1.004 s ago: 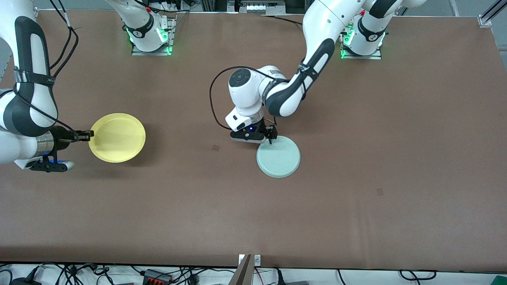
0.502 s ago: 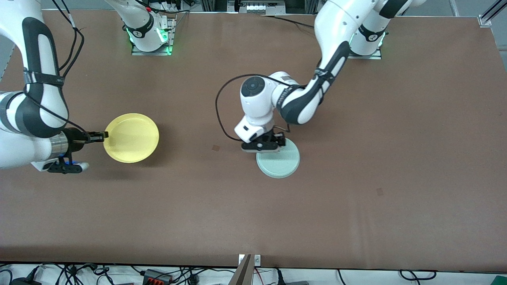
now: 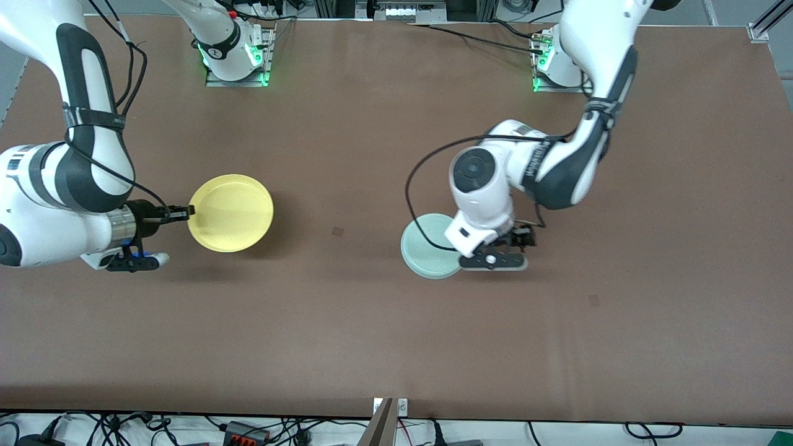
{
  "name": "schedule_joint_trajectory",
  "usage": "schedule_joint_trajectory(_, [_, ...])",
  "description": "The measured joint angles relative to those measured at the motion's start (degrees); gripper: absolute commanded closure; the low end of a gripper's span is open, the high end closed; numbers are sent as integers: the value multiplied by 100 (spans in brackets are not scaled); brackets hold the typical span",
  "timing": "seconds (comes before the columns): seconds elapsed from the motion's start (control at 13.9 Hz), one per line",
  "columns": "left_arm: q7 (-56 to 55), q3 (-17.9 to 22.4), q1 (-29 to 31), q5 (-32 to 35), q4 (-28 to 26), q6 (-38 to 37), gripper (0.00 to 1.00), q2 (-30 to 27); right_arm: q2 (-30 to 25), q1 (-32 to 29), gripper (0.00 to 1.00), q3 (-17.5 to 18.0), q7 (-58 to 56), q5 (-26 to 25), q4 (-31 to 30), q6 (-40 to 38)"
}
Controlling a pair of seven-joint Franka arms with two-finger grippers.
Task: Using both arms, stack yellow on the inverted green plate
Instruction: 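Set the inverted green plate down mid-table with the left gripper, then carry the yellow plate onto the green plate while the left gripper withdraws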
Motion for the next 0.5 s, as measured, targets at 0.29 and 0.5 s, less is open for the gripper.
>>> schedule_joint_trajectory(0.29, [912,-21,513,-466,10,-618,0,-483,69,1129,100,30,1358,94,0,713])
schedule_joint_trajectory(0.5, [1506,-26,791,-1125,16,-1099,0,-1071,250,1884,100,37,2301,175,0,1408])
